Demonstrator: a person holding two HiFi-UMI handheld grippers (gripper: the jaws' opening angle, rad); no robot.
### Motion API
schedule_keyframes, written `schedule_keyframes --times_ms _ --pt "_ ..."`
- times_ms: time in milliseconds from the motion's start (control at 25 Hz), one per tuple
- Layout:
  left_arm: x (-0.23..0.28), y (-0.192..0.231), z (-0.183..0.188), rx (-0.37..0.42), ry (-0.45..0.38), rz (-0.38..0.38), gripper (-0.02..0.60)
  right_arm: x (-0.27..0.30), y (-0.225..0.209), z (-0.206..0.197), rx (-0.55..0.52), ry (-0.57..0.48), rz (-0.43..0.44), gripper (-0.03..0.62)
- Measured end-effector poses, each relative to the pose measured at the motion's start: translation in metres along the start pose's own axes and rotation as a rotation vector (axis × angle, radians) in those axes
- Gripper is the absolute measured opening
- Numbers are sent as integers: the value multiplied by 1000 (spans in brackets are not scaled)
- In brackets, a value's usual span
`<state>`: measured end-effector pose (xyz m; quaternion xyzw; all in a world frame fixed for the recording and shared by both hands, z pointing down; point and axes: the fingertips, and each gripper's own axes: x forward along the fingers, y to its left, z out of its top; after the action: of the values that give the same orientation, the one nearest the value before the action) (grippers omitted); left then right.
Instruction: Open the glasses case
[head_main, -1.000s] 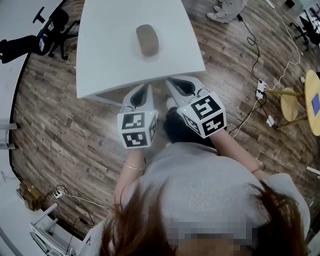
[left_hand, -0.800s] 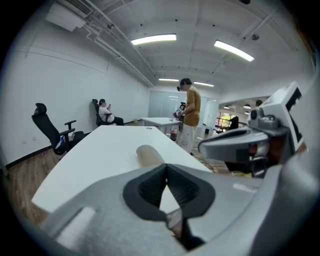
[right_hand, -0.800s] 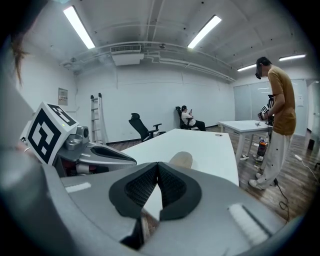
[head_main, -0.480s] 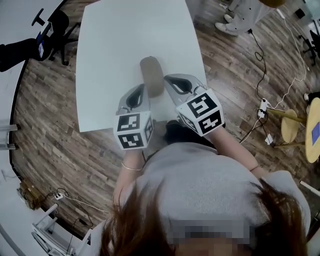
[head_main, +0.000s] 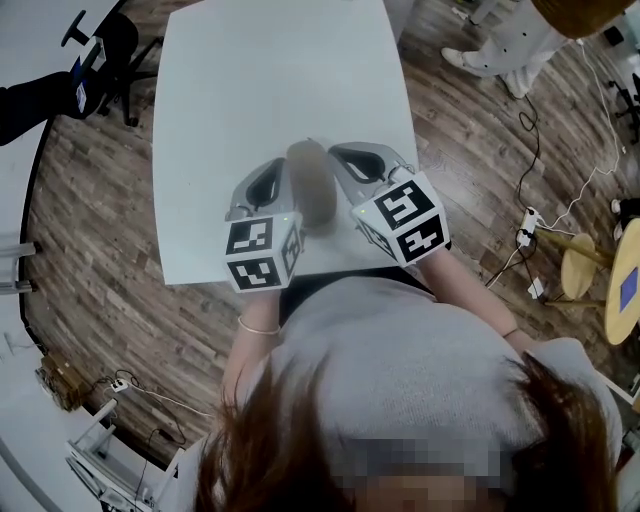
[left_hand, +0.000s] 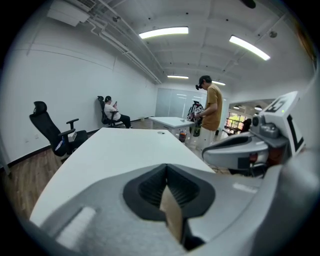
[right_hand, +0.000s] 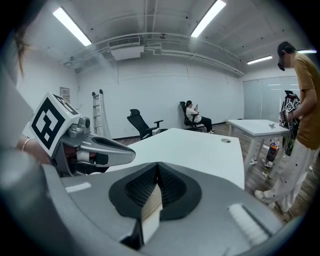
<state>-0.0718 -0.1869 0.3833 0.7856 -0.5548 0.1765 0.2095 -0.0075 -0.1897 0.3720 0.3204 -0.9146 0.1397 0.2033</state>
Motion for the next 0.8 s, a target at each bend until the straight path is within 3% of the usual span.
schedule_keyframes --times_ms 320,440,560,800 --pt "17 3 14 26 22 -55 5 9 -9 11 -1 8 -18 5" --pt "22 -1 6 4 65 -84 94 12 -9 8 -3 21 -7 5" --pt "25 -1 -10 -72 134 -105 273 15 -9 6 3 22 1 5" --pt "27 -2 -35 -211 206 -154 450 19 -10 5 23 19 3 5"
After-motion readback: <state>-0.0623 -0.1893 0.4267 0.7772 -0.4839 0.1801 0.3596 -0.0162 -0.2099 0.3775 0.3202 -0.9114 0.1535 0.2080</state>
